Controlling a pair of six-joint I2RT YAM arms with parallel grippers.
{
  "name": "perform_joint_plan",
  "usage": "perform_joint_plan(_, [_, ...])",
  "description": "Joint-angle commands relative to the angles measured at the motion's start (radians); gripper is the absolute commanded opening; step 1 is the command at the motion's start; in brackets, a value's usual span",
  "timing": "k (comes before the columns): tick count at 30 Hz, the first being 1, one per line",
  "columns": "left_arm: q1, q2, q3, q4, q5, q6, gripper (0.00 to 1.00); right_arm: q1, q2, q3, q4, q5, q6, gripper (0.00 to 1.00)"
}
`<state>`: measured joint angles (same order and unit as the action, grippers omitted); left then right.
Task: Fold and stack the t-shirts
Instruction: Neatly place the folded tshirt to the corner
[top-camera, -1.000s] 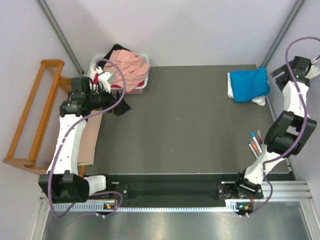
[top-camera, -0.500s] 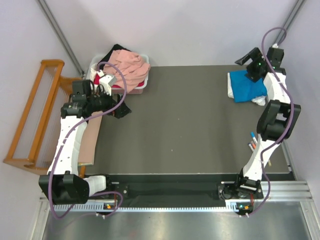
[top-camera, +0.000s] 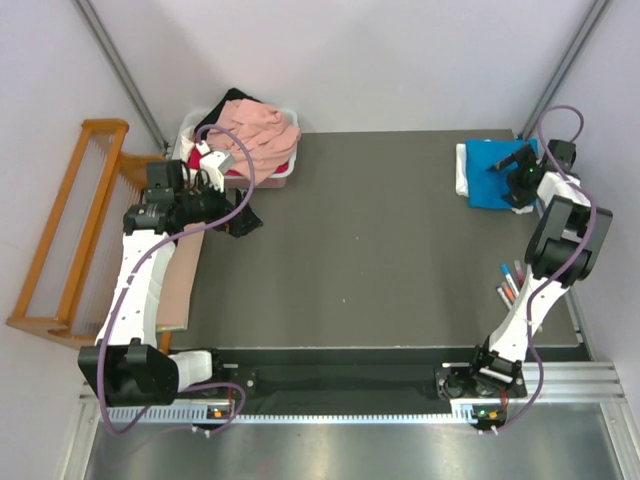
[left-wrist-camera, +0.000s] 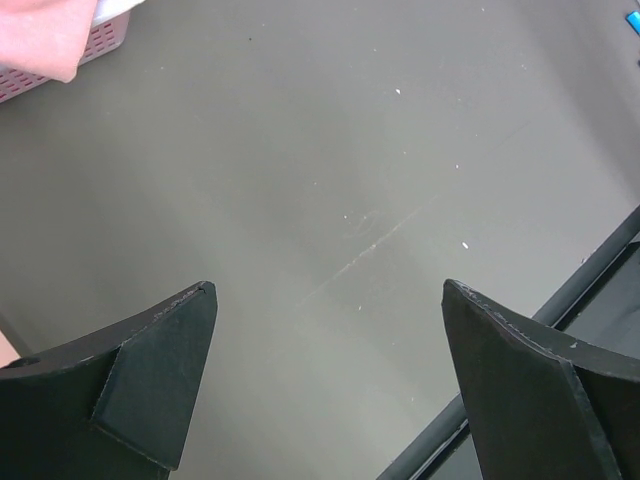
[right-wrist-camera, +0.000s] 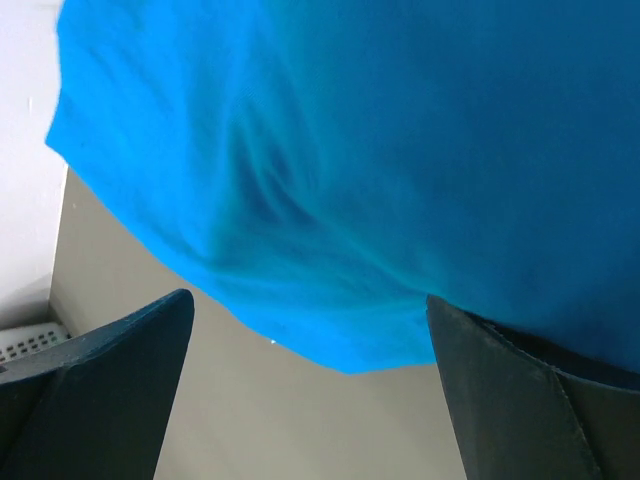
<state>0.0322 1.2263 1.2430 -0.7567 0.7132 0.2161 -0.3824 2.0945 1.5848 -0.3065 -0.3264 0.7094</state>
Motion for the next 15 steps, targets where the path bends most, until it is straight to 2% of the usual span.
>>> perform_joint_plan(1, [0.003, -0.011, 0.01, 0.007, -0.001, 0.023, 0.99, -0.013, 0.085, 0.035, 0.058, -0.109, -0.01, 1.0])
perform_joint_plan(4, [0.002, -0.019, 0.009, -0.003, -0.004, 0.026, 0.99, -0.016, 0.091, 0.053, 0.113, -0.245, 0.021, 1.0])
perform_joint_plan(9, [0.003, -0.021, 0.007, -0.004, 0.003, 0.022, 0.99, -0.013, 0.065, 0.116, 0.361, -0.499, 0.162, 1.0])
perform_joint_plan(11, [0.002, -0.017, 0.01, -0.003, 0.003, 0.022, 0.99, -0.013, 0.067, 0.17, 0.449, -0.554, 0.257, 1.0])
perform_joint_plan(12, [0.002, -0.017, 0.012, -0.001, 0.002, 0.02, 0.99, -0.013, 0.068, 0.178, 0.575, -0.606, 0.303, 1.0])
perform_joint_plan(13, [0.002, -0.014, 0.012, -0.003, 0.003, 0.02, 0.99, -0.015, 0.078, 0.185, 0.652, -0.625, 0.411, 0.99])
perform_joint_plan(15, [0.003, -0.01, 0.007, 0.0, 0.005, 0.02, 0.99, -0.016, 0.097, 0.191, 0.783, -0.663, 0.52, 1.0])
